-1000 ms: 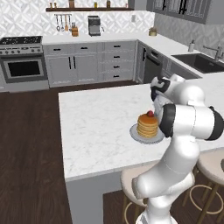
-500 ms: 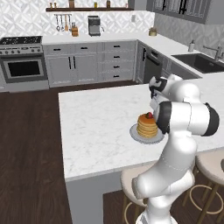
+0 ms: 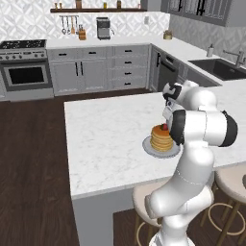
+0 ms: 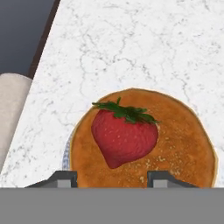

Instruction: Take the strawberry from the fridge and place it on top of the pancake, located on the dining counter.

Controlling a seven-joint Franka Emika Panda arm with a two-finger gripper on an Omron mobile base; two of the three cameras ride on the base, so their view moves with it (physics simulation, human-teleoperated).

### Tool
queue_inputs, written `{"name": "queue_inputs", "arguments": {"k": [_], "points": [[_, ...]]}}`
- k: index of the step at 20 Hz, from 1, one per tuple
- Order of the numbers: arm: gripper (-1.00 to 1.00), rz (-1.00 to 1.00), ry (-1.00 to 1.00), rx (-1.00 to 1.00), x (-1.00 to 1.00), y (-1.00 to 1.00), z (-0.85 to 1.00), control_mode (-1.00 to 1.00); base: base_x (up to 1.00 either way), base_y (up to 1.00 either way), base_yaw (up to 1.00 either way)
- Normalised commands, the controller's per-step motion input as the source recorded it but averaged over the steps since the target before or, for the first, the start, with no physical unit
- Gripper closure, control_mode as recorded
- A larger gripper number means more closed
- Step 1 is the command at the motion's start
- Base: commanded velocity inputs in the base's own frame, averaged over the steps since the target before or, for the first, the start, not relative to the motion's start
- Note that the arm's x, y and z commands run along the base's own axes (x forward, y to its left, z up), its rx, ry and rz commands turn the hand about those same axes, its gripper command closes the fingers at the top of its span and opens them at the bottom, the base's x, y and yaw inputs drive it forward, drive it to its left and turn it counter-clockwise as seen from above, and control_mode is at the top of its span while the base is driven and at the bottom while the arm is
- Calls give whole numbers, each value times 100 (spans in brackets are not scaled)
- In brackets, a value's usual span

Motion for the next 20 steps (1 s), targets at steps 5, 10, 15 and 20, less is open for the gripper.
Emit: {"name": "queue_inputs", "arguments": {"k": [5, 10, 15, 20], "points": [[-100, 1, -1, 0, 0, -2, 0, -100, 0, 0, 0], [-100, 0, -7, -2, -2, -15, 32, -100, 0, 0, 0], [-100, 0, -24, -23, -56, 16, 84, -100, 0, 0, 0], [-100, 0, -29, -19, -100, 34, 90, -100, 0, 0, 0]]}}
